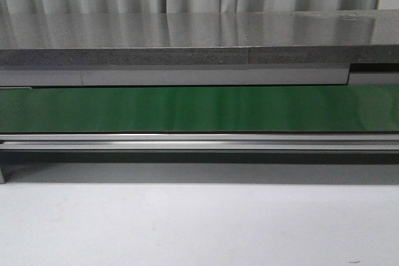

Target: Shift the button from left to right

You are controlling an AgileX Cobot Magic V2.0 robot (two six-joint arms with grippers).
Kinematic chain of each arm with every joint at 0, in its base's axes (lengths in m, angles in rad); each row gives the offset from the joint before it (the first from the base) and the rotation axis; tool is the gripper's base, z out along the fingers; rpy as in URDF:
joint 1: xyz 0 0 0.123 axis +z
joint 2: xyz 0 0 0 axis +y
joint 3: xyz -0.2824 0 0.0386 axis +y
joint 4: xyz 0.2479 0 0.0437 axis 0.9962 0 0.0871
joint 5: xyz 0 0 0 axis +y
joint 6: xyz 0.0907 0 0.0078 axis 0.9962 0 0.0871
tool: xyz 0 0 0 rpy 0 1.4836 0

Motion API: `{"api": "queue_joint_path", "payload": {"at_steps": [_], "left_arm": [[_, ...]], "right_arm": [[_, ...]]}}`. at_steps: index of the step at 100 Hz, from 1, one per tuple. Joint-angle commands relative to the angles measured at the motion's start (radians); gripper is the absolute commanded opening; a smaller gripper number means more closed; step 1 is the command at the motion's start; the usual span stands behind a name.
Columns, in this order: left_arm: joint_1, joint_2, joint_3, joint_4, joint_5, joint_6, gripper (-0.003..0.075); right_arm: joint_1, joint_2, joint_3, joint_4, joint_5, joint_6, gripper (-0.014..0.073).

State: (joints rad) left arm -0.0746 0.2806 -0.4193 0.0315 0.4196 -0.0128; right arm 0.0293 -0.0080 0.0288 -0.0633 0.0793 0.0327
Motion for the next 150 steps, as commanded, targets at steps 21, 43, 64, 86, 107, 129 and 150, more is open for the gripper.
{"api": "queue_joint_path", "payload": {"at_steps": [21, 43, 64, 86, 107, 129, 150], "left_arm": [[-0.01, 0.309, -0.295, 0.002, 0.256, -0.01, 0.0005], [-0.01, 0.43, -0.306, 0.0, 0.267, -0.01, 0.0005], [-0.01, 0.492, -0.306, 0.015, 0.303, -0.01, 0.0006], [-0.01, 0.498, -0.306, 0.015, 0.307, -0.008, 0.0263], [-0.01, 0.498, -0.306, 0.042, 0.296, -0.008, 0.0638], [-0.01, 0.498, -0.308, 0.079, 0.247, -0.008, 0.0593], [0.061, 0.587, -0.399, 0.117, 0.328, -0.011, 0.059]], "right_arm": [[-0.004, -0.018, 0.001, -0.011, -0.086, -0.002, -0.0067], [-0.004, -0.018, 0.001, -0.011, -0.086, -0.002, -0.0067], [-0.004, -0.018, 0.001, -0.011, -0.086, -0.002, -0.0067], [-0.004, -0.018, 0.001, -0.011, -0.086, -0.002, -0.0067], [-0.004, -0.018, 0.001, -0.011, -0.086, -0.002, -0.0067], [-0.004, -0.018, 0.001, -0.011, -0.086, -0.002, -0.0067], [-0.004, -0.018, 0.001, -0.011, -0.086, -0.002, -0.0067]]}}
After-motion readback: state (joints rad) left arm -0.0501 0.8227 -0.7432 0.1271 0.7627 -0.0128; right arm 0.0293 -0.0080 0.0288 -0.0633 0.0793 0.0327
